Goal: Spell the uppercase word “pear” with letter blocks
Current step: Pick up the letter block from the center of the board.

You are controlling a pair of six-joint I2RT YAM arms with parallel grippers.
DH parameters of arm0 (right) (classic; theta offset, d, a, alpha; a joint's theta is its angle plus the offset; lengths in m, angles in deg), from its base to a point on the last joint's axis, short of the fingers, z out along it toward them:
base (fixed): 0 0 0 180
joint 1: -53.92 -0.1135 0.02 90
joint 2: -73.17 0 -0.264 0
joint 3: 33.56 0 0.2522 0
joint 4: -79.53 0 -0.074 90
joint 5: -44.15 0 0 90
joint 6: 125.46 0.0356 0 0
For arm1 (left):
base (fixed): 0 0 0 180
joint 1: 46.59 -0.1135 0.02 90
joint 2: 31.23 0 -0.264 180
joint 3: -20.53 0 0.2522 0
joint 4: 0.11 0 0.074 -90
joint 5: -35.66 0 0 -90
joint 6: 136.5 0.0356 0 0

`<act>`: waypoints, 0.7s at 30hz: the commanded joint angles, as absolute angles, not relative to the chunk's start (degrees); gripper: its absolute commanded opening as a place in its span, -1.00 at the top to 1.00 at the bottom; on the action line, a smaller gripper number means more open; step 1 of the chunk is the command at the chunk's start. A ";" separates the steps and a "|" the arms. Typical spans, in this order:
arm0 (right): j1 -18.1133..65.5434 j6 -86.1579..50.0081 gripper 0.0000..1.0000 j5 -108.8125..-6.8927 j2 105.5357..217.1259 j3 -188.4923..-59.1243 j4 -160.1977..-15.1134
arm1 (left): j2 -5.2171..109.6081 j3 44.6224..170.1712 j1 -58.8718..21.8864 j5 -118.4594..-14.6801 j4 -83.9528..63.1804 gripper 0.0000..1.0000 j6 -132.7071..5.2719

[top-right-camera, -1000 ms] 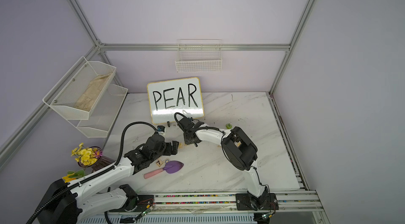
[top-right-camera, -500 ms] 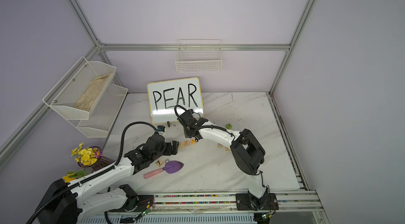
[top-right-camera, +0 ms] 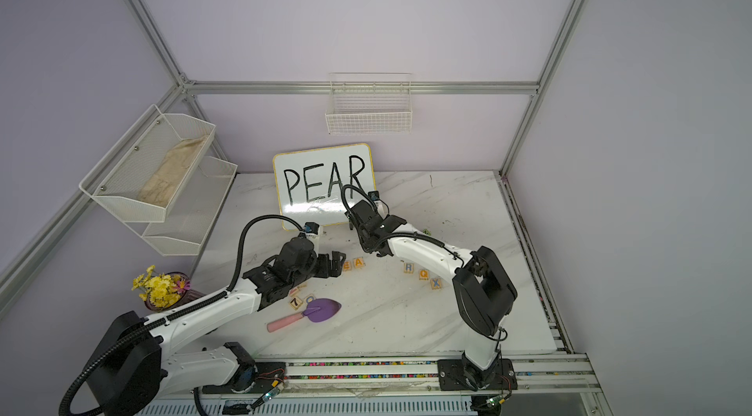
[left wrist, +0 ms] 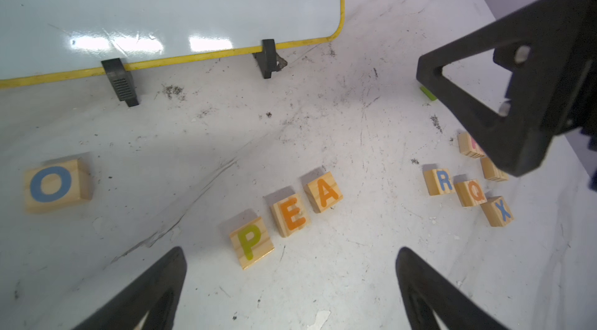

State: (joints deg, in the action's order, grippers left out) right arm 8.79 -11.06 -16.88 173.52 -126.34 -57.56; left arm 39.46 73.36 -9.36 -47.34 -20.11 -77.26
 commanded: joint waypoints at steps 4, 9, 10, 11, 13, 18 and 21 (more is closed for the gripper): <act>12.48 -9.30 -0.65 -13.77 167.41 -121.08 -56.91 | 42.33 79.71 -9.07 -52.69 -13.62 -1.00 -76.12; 13.31 -8.29 -0.63 -14.68 164.31 -117.36 -56.56 | 45.23 81.57 -7.52 -54.47 -12.66 -0.99 -75.95; 13.46 -7.83 -0.63 -14.97 163.79 -116.50 -56.48 | 45.76 81.98 -7.11 -54.77 -12.45 -1.00 -75.88; 13.55 -7.41 -0.62 -15.20 163.23 -115.82 -56.47 | 46.20 82.25 -6.82 -55.24 -12.22 -1.00 -75.70; 13.83 -6.67 -0.60 -16.03 162.20 -114.28 -56.43 | 47.26 83.16 -6.06 -56.18 -11.89 -1.00 -75.28; 14.10 -5.29 -0.57 -19.01 160.23 -111.06 -56.29 | 49.16 84.85 -4.25 -58.41 -11.15 -1.00 -74.71; 14.04 -4.78 -0.55 -21.83 160.47 -109.84 -55.63 | 50.97 85.62 -3.46 -59.54 -10.99 -0.99 -74.39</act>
State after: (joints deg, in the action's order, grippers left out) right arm 13.80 -6.68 -19.11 161.33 -110.89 -57.27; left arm 49.56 79.92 -4.07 -57.11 -13.73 -76.23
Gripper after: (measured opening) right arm 0.778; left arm 0.997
